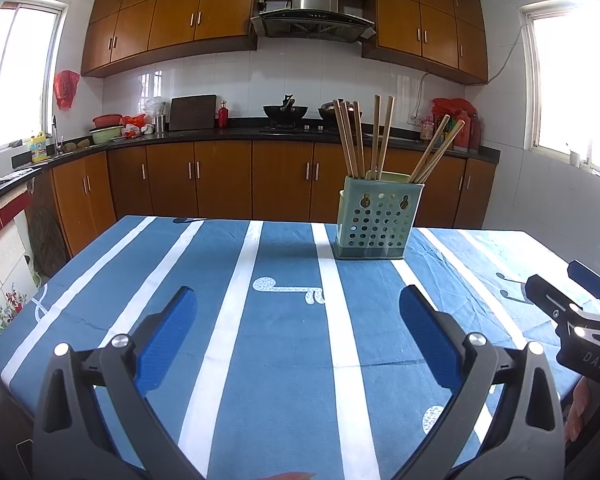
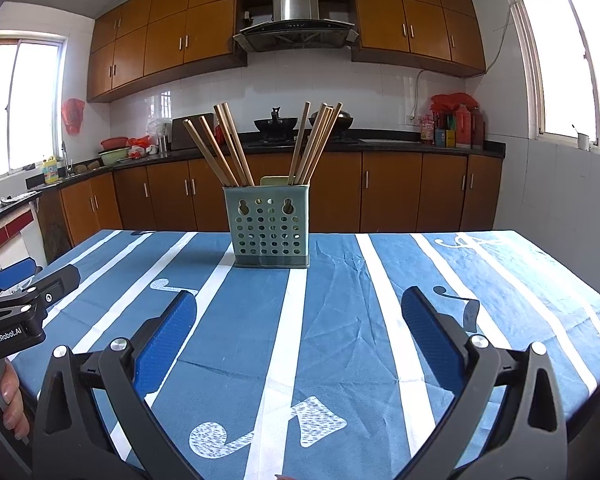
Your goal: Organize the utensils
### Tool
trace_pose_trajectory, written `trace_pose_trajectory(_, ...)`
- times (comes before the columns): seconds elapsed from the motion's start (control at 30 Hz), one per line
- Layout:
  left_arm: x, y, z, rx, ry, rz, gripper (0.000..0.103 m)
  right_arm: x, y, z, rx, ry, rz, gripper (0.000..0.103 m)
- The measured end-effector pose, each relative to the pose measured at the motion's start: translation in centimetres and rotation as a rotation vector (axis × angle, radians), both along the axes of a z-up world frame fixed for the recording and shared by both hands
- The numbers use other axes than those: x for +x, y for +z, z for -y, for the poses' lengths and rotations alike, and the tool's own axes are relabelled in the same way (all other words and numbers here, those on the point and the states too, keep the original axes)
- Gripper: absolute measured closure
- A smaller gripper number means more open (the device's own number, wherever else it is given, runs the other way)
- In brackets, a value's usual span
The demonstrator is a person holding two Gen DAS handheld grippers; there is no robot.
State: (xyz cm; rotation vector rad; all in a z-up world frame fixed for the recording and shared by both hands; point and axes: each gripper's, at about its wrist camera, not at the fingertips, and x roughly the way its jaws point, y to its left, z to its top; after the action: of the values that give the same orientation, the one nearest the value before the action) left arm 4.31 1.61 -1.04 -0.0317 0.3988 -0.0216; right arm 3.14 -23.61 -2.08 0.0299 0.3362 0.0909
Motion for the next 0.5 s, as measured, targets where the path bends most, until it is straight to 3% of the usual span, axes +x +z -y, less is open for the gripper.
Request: trace_pose_trajectory(0.5, 0.04, -0.03, 0.13, -0.001, 0.0, 0.002, 0.004, 0.04, 0.0, -0.01, 0.002, 0.001, -0.002, 0.002)
